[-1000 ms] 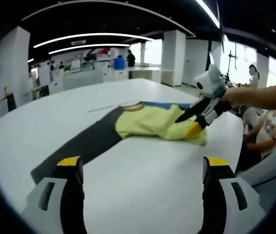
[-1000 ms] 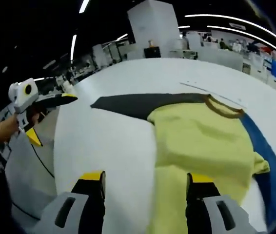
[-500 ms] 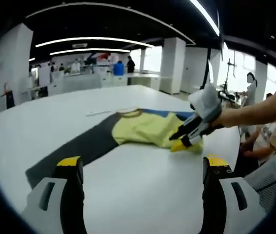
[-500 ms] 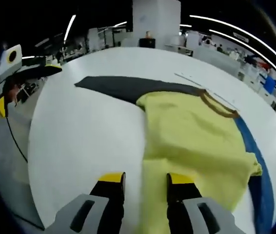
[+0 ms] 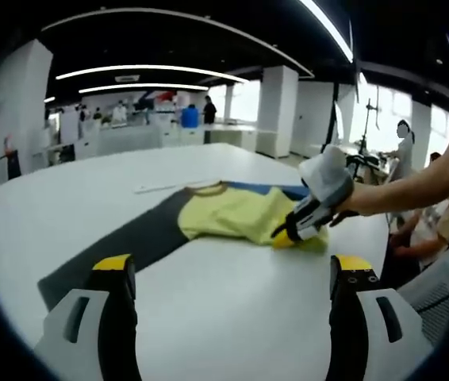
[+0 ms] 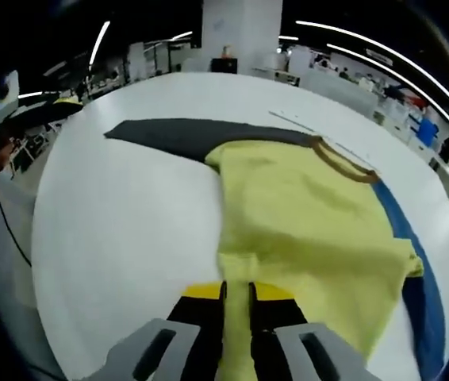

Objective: Fold the garment on the visible template until the final outline fits inside the template.

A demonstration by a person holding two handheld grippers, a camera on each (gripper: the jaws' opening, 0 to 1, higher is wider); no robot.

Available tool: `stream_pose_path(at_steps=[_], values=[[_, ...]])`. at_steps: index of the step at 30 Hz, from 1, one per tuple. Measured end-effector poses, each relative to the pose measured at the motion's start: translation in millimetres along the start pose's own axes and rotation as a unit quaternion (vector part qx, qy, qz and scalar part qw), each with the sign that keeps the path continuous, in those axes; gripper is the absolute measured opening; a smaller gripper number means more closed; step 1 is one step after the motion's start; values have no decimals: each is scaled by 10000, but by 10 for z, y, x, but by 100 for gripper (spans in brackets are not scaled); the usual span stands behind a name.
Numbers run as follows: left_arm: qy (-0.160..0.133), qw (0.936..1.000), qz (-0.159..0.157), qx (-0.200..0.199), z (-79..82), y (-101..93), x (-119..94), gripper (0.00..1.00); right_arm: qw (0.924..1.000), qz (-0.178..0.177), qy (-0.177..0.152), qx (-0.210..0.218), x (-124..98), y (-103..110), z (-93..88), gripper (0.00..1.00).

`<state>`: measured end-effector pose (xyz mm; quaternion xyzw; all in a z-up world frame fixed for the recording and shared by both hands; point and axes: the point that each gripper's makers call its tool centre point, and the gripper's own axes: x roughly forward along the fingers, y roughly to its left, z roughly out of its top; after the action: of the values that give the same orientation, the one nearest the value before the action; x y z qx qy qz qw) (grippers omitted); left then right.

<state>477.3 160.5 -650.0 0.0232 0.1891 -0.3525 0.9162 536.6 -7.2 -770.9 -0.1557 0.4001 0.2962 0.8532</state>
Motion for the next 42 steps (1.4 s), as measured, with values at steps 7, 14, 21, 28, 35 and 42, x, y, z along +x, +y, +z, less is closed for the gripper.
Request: stream_pose_path(at_steps=[7, 14, 21, 28, 35, 42], values=[[38, 10000, -12, 31, -8, 0, 13, 99, 9996, 191, -181, -136, -229, -6, 183, 0], [95, 9999, -103, -31, -34, -25, 48, 97, 9986, 232, -402, -236, -496, -211, 428, 0], [168, 9997, -168, -54, -75, -51, 93, 96, 9987, 275, -426, -106, -560, -459, 600, 0], [238, 9995, -148, -118, -127, -29, 158, 94, 9989, 119, -453, 15, -463, -735, 686, 0], [317, 9992, -150, -177, -174, 3, 250, 92, 9991, 25, -298, 284, -256, -969, 597, 0], [373, 9989, -144, -235, -201, 33, 398, 88, 9989, -26, -206, 414, -71, -1099, 535, 0]])
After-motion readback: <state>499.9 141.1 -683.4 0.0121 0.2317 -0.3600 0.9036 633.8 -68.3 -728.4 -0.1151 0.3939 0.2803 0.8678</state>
